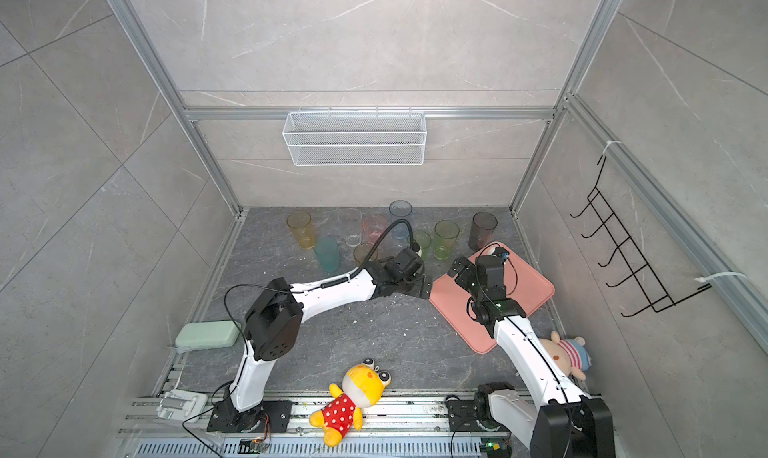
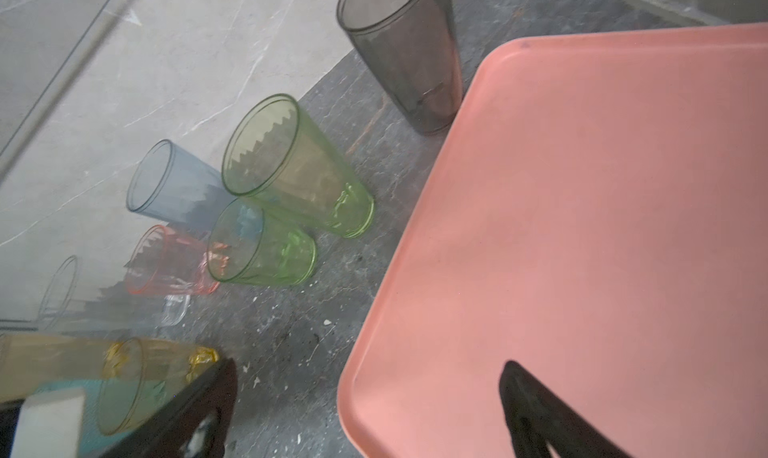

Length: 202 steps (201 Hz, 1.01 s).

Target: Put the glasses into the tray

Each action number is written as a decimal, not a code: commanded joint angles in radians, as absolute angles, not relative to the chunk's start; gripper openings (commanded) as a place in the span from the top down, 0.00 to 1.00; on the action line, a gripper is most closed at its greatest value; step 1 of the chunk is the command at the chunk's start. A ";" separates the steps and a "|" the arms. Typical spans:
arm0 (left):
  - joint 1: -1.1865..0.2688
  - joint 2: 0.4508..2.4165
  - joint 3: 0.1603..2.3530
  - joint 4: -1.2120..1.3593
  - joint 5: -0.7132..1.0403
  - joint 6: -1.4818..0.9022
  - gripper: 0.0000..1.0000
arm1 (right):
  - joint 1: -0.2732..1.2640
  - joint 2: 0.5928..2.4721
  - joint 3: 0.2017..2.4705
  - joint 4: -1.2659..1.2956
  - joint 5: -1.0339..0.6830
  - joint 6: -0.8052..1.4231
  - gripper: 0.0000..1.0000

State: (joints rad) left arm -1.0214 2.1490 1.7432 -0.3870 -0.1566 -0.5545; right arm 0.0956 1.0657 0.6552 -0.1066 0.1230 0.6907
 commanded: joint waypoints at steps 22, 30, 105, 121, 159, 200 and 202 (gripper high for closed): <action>-1.084 2.253 1.906 -0.511 -0.266 -0.601 0.00 | 0.090 1.051 0.616 -0.112 0.216 0.744 0.01; -1.089 2.270 1.926 -0.521 -0.271 -0.615 0.00 | 0.089 1.046 0.610 -0.106 0.215 0.747 0.00; -1.121 2.400 2.037 -0.553 -0.242 -0.641 0.03 | 0.087 1.055 0.607 -0.109 0.219 0.780 0.00; -1.129 2.412 2.039 -0.552 -0.242 -0.650 0.04 | 0.089 1.061 0.607 -0.107 0.207 0.784 0.00; -1.139 2.454 2.073 -0.582 -0.244 -0.650 0.07 | 0.087 1.074 0.609 -0.101 0.198 0.785 0.00; -1.144 2.469 2.086 -0.618 -0.239 -0.655 0.18 | 0.086 1.088 0.611 -0.100 0.187 0.785 0.00; -1.144 2.469 2.087 -0.619 -0.239 -0.655 0.19 | 0.088 1.088 0.612 -0.101 0.186 0.786 0.00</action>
State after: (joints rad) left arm -1.1393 2.4489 2.0602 -0.5732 -0.2344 -0.6403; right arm 0.0910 1.0760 0.6075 -0.1085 0.1944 0.7712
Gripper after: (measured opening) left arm 0.855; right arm 0.995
